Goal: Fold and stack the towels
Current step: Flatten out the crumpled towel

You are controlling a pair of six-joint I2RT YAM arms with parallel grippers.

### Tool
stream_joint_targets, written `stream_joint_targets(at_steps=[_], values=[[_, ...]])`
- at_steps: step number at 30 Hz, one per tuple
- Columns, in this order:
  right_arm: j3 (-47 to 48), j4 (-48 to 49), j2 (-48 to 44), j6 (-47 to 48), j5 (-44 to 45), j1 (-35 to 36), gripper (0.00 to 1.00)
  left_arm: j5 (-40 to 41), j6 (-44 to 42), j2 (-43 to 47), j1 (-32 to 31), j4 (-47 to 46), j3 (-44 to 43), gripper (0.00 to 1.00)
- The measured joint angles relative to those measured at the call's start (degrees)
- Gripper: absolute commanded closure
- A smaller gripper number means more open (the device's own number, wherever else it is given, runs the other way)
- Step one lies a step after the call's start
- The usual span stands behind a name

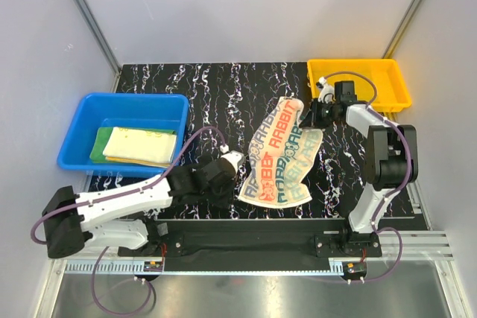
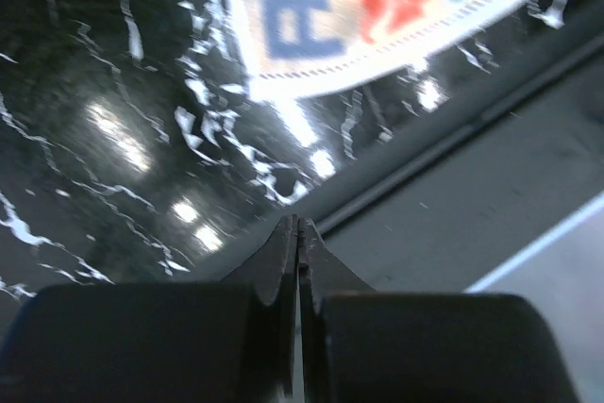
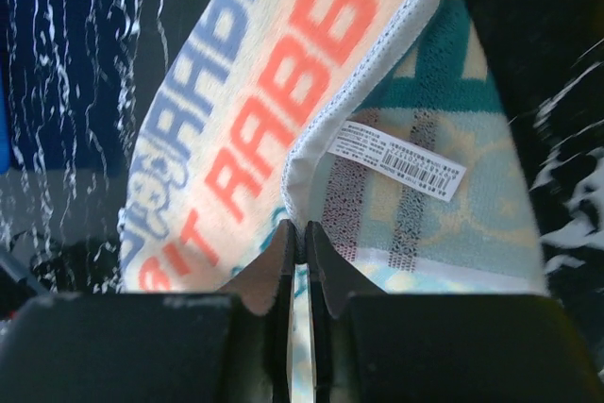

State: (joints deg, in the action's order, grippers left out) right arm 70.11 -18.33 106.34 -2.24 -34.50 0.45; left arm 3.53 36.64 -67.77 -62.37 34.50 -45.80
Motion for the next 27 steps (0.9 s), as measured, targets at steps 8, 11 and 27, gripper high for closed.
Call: stream_joint_targets(at_steps=[8,11,27], values=[[-10.3,-1.3,-8.0,-6.2,-0.2,5.4,1.0,6.0,-1.4,1.3,1.5,6.5,-6.7,0.45],[-17.2,-1.3,-11.5,-8.7,-0.2,7.7,1.0,6.1,-5.6,-1.4,8.7,4.7,-15.1,0.41],[-26.0,-6.3,-25.9,-19.8,13.0,11.0,1.0,-9.6,-22.0,-45.6,22.4,-8.0,-40.8,0.36]])
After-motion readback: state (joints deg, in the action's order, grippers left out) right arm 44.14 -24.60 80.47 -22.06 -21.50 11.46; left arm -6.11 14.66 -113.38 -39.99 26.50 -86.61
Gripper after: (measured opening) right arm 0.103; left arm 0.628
